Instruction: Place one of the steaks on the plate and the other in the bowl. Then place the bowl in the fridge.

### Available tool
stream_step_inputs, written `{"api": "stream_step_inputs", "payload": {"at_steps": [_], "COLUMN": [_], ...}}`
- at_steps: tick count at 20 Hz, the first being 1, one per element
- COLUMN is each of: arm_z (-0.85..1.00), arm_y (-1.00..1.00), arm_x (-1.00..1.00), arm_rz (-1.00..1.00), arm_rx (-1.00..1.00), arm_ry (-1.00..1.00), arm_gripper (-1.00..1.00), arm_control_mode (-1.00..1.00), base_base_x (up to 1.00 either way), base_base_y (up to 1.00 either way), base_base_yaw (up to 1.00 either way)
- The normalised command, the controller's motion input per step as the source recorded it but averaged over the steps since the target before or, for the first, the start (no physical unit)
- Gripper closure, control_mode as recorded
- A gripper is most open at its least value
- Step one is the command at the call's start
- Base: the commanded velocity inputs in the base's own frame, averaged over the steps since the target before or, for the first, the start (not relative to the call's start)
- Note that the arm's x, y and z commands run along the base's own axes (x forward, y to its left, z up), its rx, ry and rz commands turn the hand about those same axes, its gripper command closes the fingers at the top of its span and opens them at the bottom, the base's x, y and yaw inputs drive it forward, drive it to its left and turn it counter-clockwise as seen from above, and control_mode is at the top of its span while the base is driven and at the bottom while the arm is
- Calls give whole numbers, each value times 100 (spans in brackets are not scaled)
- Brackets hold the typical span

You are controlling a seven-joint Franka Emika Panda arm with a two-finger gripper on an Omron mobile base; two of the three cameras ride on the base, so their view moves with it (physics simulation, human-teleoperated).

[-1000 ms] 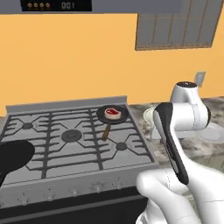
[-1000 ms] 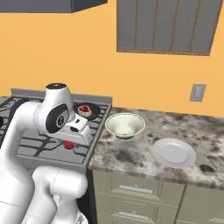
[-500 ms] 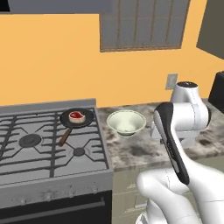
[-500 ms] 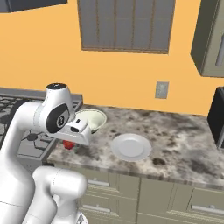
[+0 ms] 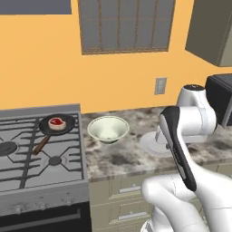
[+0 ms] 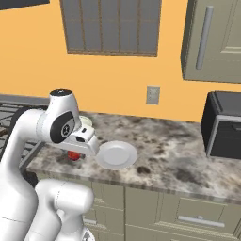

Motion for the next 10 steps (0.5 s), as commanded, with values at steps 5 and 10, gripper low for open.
{"api": "stream_step_inputs", "payload": {"at_steps": [5,10], "arm_z": [0,-7], "arm_y": [-7,-45], "arm_x": [1,62], "arm_rz": [0,5], "arm_rx": [0,0], "arm_ry": [0,8], "arm_gripper": [100,100], "arm_control_mode": [-100,-100], "base_base_x": [0,0], "base_base_y": [-6,0], "base_base_yaw": [0,0]}}
